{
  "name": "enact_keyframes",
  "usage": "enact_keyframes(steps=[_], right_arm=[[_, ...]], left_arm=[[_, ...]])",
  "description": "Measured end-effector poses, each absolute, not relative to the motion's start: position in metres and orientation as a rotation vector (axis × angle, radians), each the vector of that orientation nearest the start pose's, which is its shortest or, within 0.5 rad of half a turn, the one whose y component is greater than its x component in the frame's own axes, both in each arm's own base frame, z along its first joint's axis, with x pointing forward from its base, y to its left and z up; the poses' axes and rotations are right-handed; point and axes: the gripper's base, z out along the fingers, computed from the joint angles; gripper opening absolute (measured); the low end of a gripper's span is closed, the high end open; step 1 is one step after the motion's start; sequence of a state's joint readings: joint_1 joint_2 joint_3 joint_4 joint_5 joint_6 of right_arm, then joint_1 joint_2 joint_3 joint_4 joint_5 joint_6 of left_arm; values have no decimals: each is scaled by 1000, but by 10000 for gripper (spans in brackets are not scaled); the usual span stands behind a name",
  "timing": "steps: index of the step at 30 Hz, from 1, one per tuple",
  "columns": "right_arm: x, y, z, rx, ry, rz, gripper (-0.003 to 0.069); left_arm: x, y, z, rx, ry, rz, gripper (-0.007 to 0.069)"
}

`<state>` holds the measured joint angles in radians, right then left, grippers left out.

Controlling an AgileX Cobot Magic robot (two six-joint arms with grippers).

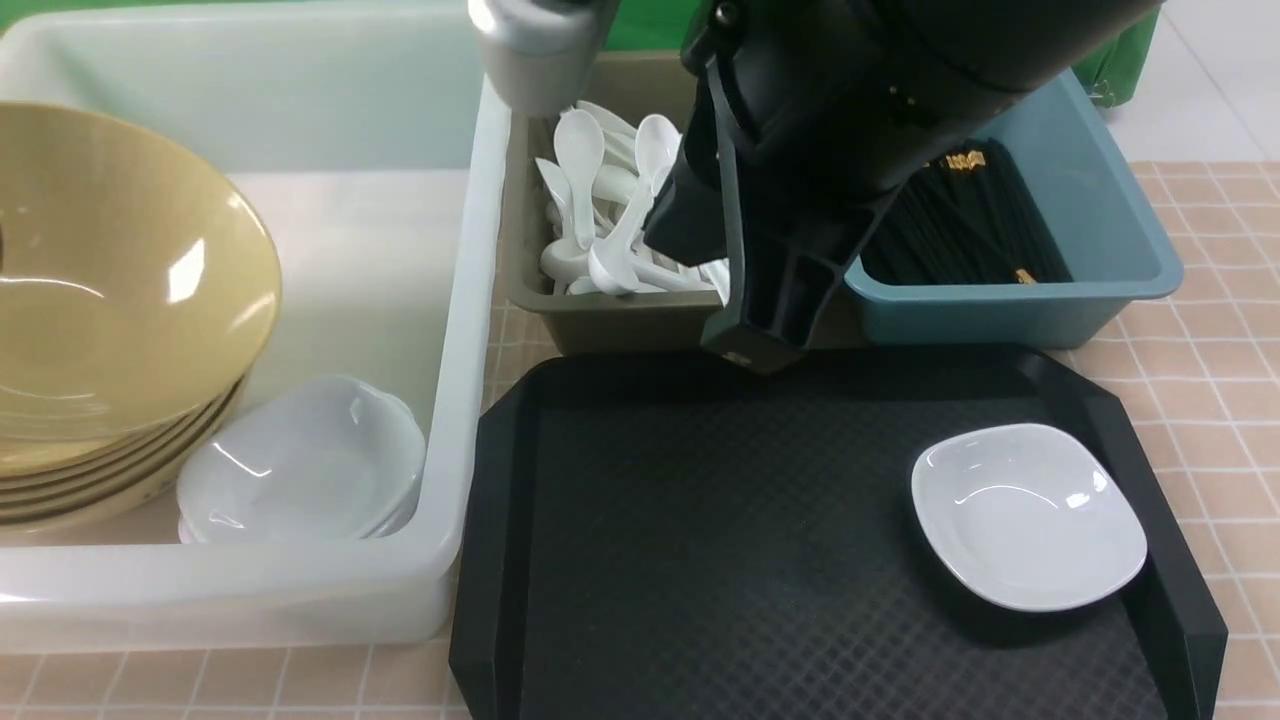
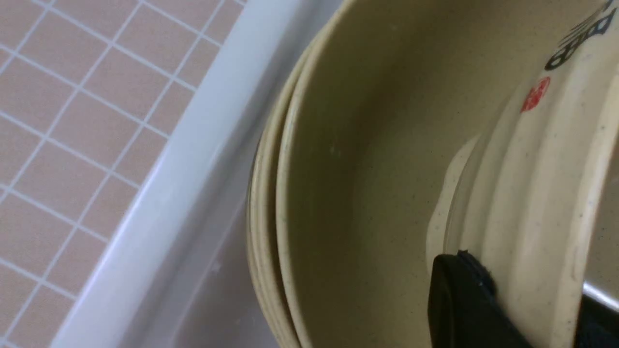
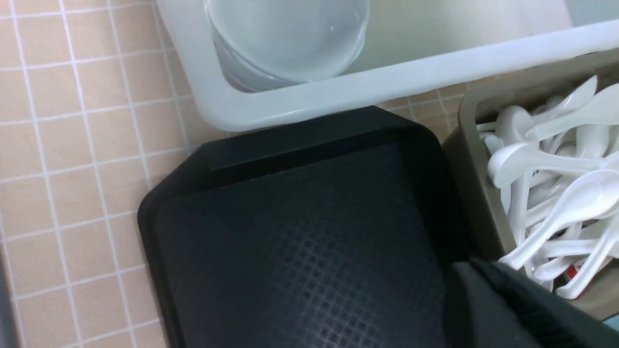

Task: On brown table put chopsticks spoon bowls plates into blue grey white boxes.
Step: 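Place the tan bowl onto the bowl stack in the left bin with the left gripper, then grasp the small white bowl on the black tray by its rim with the left gripper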

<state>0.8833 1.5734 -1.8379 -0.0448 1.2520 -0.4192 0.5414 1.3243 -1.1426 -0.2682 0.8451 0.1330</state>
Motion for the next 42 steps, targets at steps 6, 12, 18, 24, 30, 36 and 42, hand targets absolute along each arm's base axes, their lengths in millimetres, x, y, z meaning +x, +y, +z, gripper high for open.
enact_keyframes(steps=[6,12,18,24,30,36,42], right_arm=[[208,248,441,-1505,1967,139,36],[208,247,441,-1518,1958,133,36],[209,247,441,-1521,1959,122,37],[219,236,434,-1397,2075,103,37],[229,184,395,-1208,2341,33,37],[199,106,373,-933,2517,-23,37],[157,62,374,-764,2507,-38,37]], left_arm=[[242,131,332,-603,2414,60,144],[235,134,336,-642,2437,138,447],[225,118,380,-581,2391,166,627],[230,26,419,-158,2360,-59,622],[252,-76,381,328,2512,-249,566],[271,-192,317,719,2545,-377,562],[281,-274,273,862,2503,-480,562]])
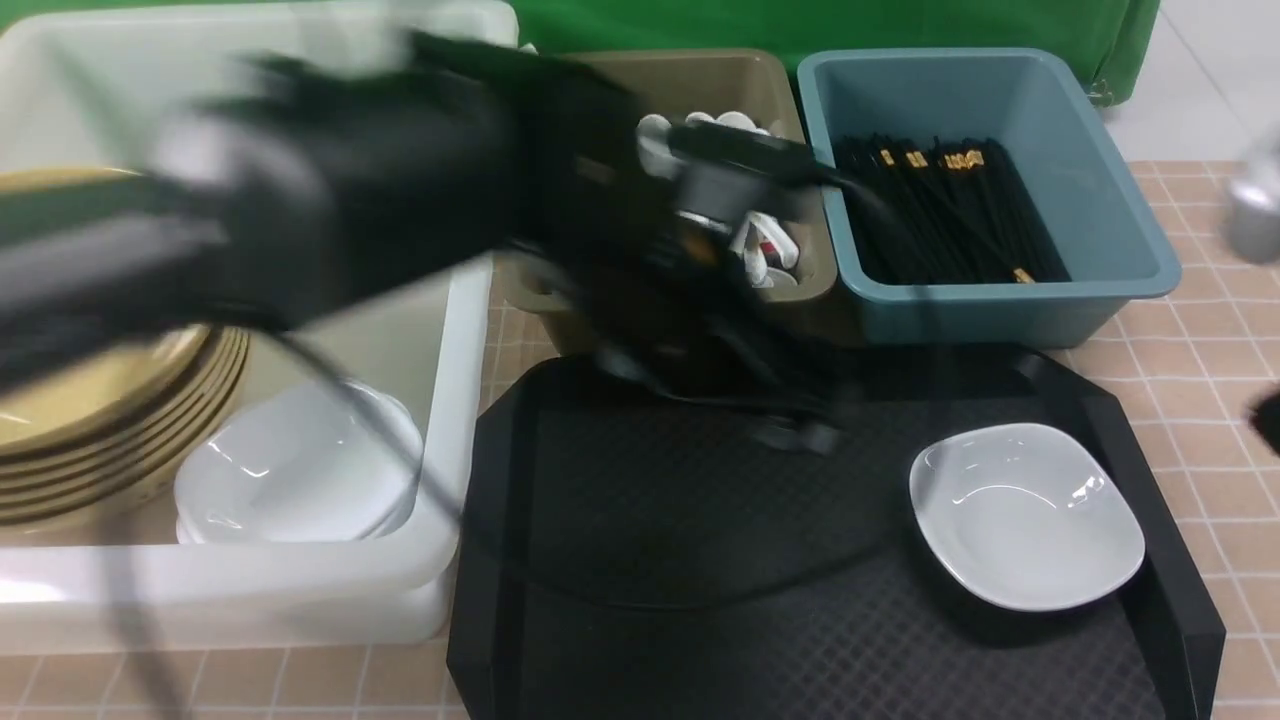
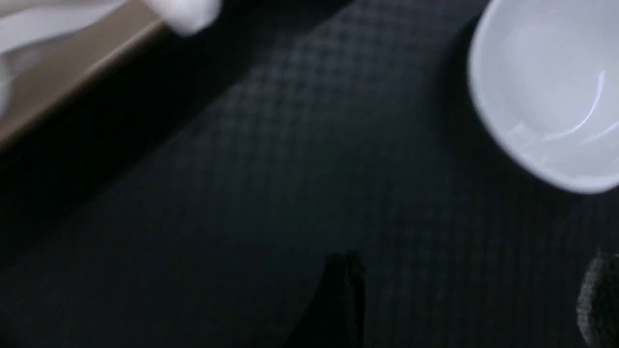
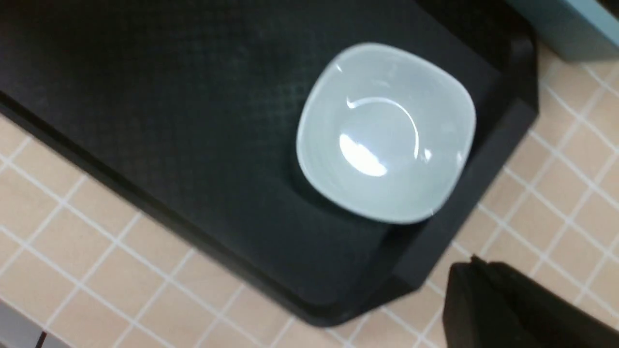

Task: On brown table put chopsticks spoon bowls plates into blue grey white boxes.
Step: 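Grasp the small white bowl on the black tray by its rim with the left gripper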

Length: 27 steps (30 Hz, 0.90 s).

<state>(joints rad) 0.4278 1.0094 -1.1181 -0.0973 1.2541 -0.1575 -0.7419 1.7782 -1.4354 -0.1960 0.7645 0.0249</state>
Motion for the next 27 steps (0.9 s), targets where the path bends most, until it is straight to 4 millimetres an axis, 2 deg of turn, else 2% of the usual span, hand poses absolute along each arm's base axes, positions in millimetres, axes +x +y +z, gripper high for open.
enact_keyframes(steps=[1,3,4,9,15,17,19,21,22,24,26,27], right_arm=[[149,57,374,-746,2498,-38,37],[140,52,374,-730,2485,-38,37],[133,48,374,-723,2473,-36,37],[122,44,374,-713,2452,-27,37],[121,44,375,-713,2449,-27,37],[121,44,375,-713,2449,-27,37],[121,44,375,-714,2449,-27,37],[121,44,375,-715,2448,-28,37],[121,44,375,-716,2448,-28,37],[121,44,375,-716,2448,-28,37],[121,44,374,-716,2449,-28,37],[122,44,374,-717,2450,-28,37]], left_arm=[[285,-291,264,879,2486,-497,562],[291,-306,257,886,2473,-514,562],[297,-321,248,894,2463,-527,562],[312,-354,216,917,2483,-545,562],[318,-379,176,947,2527,-551,560],[320,-384,168,955,2536,-550,532],[321,-386,169,947,2535,-559,497],[322,-388,169,937,2545,-567,388],[322,-389,168,940,2552,-566,292],[323,-388,172,952,2566,-561,152],[324,-388,180,951,2570,-572,69],[326,-384,193,970,2567,-565,43]])
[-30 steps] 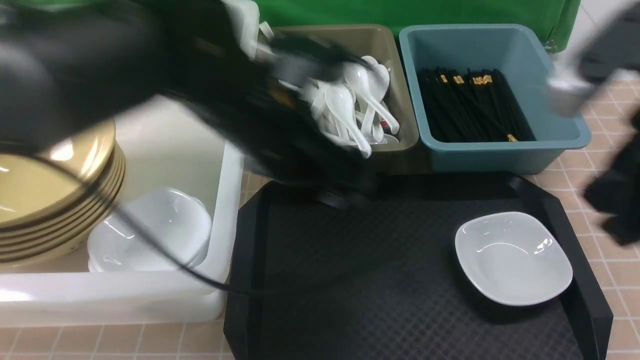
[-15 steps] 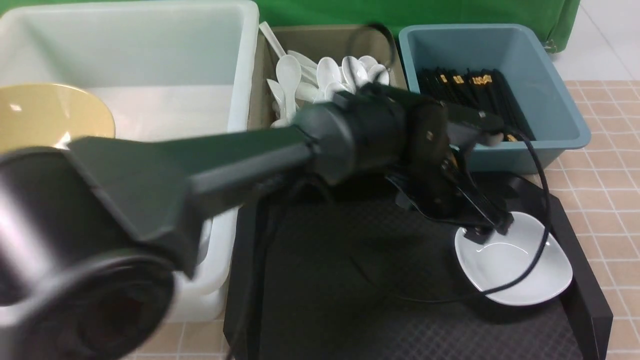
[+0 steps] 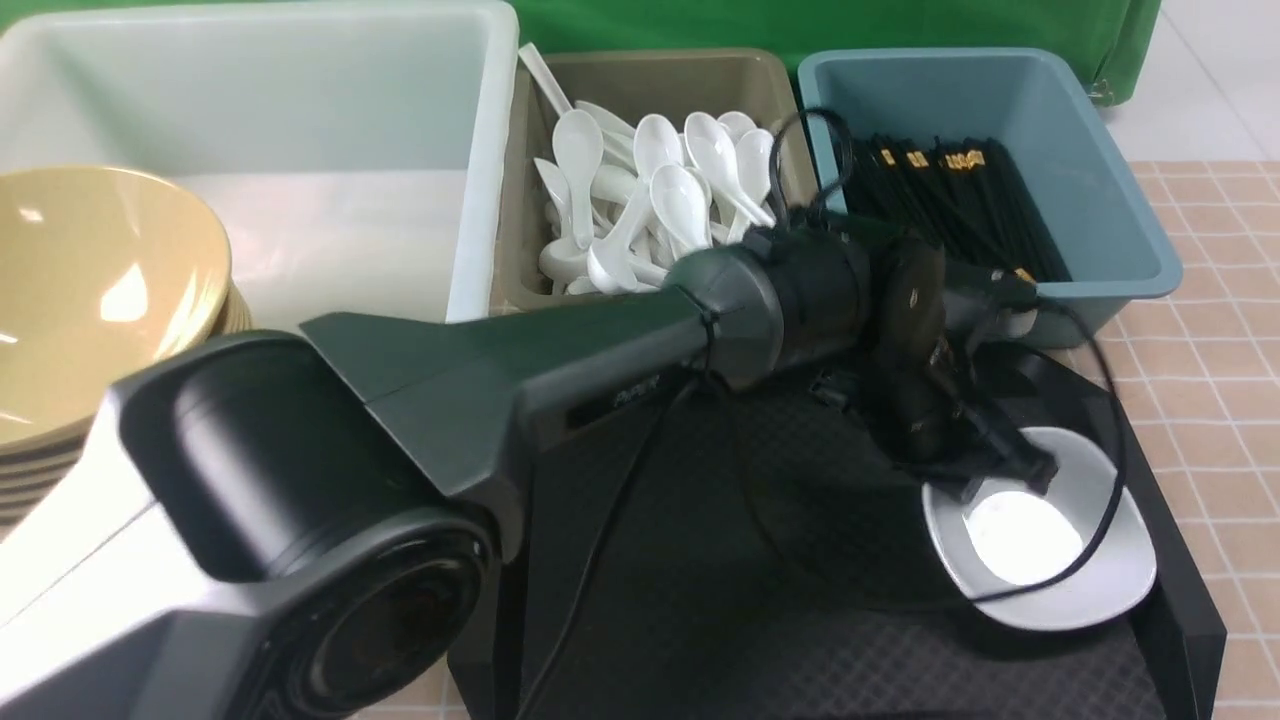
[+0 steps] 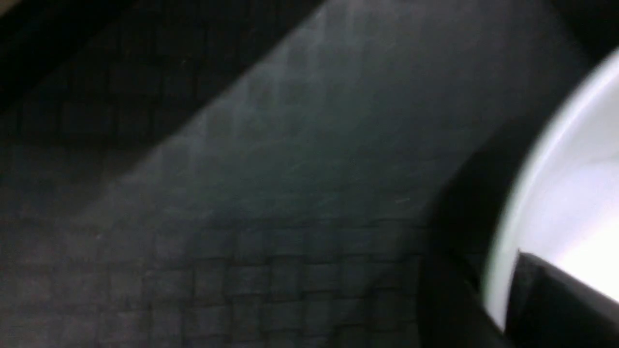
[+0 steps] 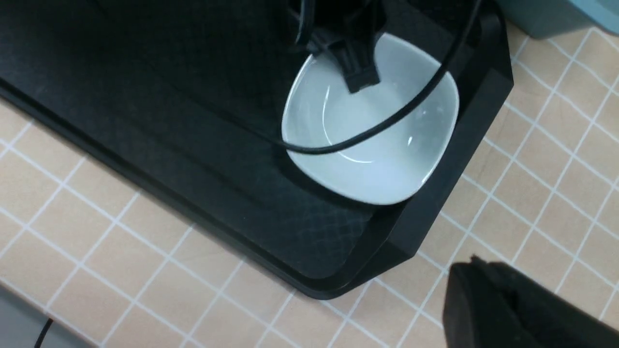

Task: On brown table put chopsticks spoon bowls plates into blue grey white boxes.
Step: 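Place the white bowl into the white bin with the other dishes with the left gripper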

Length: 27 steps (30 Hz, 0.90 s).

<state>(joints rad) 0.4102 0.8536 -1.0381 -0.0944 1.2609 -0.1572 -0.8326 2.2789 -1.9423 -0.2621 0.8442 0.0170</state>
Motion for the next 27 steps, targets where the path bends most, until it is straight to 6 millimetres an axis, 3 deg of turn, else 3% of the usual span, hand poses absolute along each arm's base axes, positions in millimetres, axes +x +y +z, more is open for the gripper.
enact_keyframes(steps=[5,8,12,14,15,18,21,27], right_arm=[[122,46,377,-722,2430,3,37],[124,55,383,-771,2382,97,37],[137,75,386,-866,2320,261,37],[142,81,386,-892,2308,302,37],[149,87,385,-925,2305,336,37],[160,104,385,-1004,2290,390,38],[164,128,389,-1122,2241,433,39],[167,181,393,-1322,2129,486,39]], left_arm=[[333,-354,245,1037,2545,-478,6],[334,-309,308,1024,2495,-394,6],[320,-245,385,936,2421,-322,6],[313,-225,403,893,2399,-313,6],[304,-202,417,843,2388,-303,6],[282,-157,424,750,2422,-258,6],[255,-108,411,617,2465,-204,6],[225,-45,373,319,2449,-128,6]])
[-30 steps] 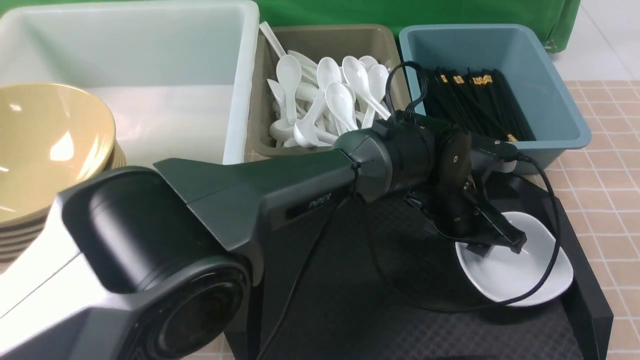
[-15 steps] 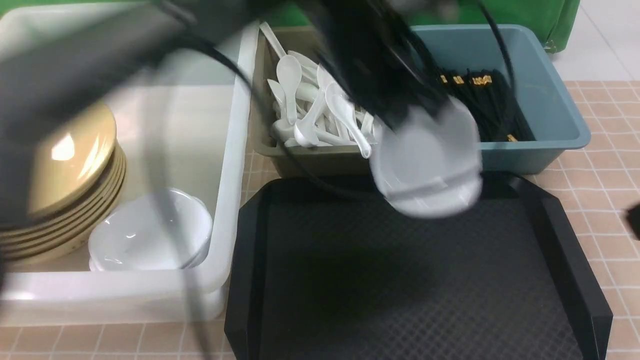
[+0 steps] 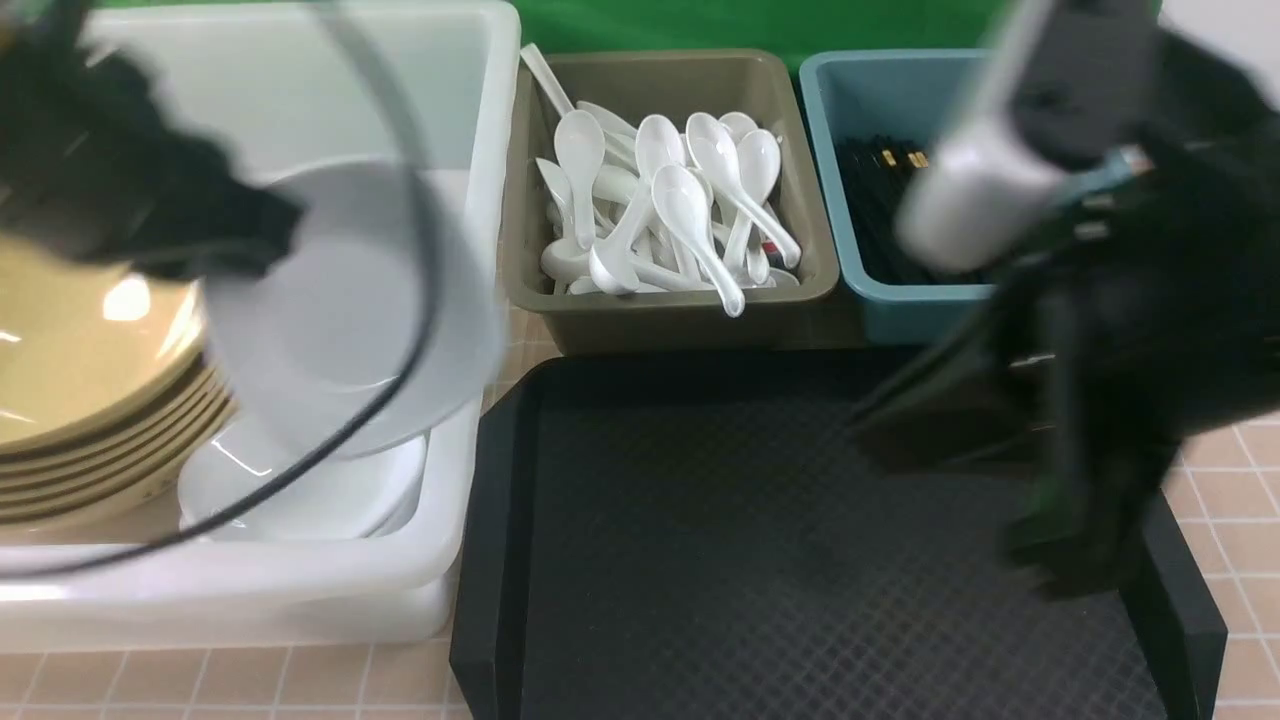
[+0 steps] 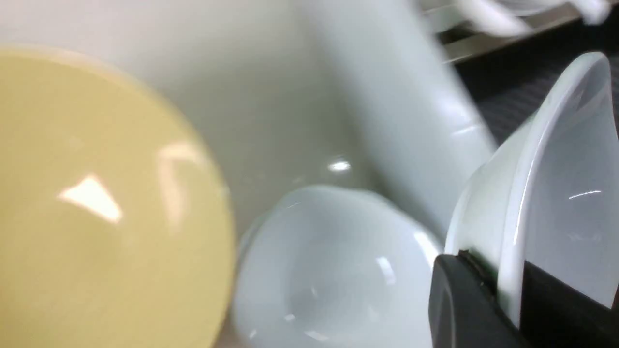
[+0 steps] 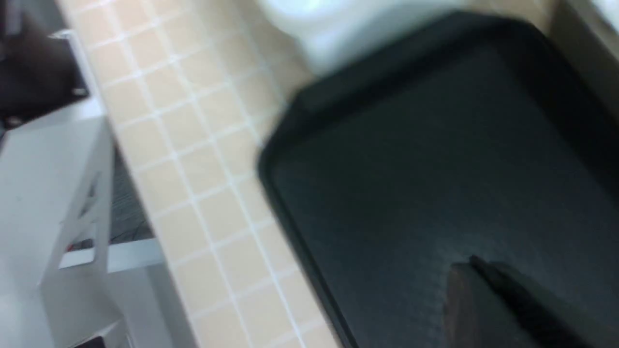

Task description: On brown table put chopsticks spoon bowls plates into blue grey white boxes.

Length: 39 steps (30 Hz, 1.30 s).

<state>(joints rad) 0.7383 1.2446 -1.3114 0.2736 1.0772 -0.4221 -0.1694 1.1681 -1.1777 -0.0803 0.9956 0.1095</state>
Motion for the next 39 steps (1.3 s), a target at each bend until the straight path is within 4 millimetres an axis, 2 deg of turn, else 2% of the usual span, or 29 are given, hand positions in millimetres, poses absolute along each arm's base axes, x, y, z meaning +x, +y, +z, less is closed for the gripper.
enact_keyframes(steps=[2,5,8,19,22,25,26,27,28,29,31,33,34,36,39], right_arm=[[168,196,392,-1375,2111,490,39],[173,210,388,-1412,2115,493,41],[176,213,385,-1423,2121,476,41],[179,212,385,-1423,2108,435,46],[179,212,385,-1421,2104,431,47],[179,212,385,-1422,2103,425,47],[179,212,385,-1422,2103,425,47],[179,212,385,-1422,2103,423,47],[179,212,385,-1423,2102,423,47],[179,212,385,-1423,2102,423,47],[180,212,385,-1423,2102,420,47],[180,212,385,-1424,2102,419,47],[180,212,385,-1424,2102,419,47],[180,211,385,-1427,2099,405,47],[182,210,384,-1429,2097,370,47]], left_arm=[[223,-30,358,224,2459,-122,6],[226,-22,342,168,2484,-124,6],[232,-19,332,178,2507,-111,6],[246,-19,313,218,2597,-96,19],[248,-20,308,239,2624,-93,81],[248,-19,306,273,2634,-84,187],[248,-19,306,276,2635,-83,195],[248,-19,306,291,2636,-80,250],[247,-19,306,296,2641,-79,316],[247,-19,307,299,2643,-77,325],[247,-19,313,306,2651,-78,449],[247,-20,323,310,2647,-79,508],[247,-20,324,312,2651,-80,514],[247,-20,343,313,2637,-83,552],[244,-20,370,289,2628,-95,539]])
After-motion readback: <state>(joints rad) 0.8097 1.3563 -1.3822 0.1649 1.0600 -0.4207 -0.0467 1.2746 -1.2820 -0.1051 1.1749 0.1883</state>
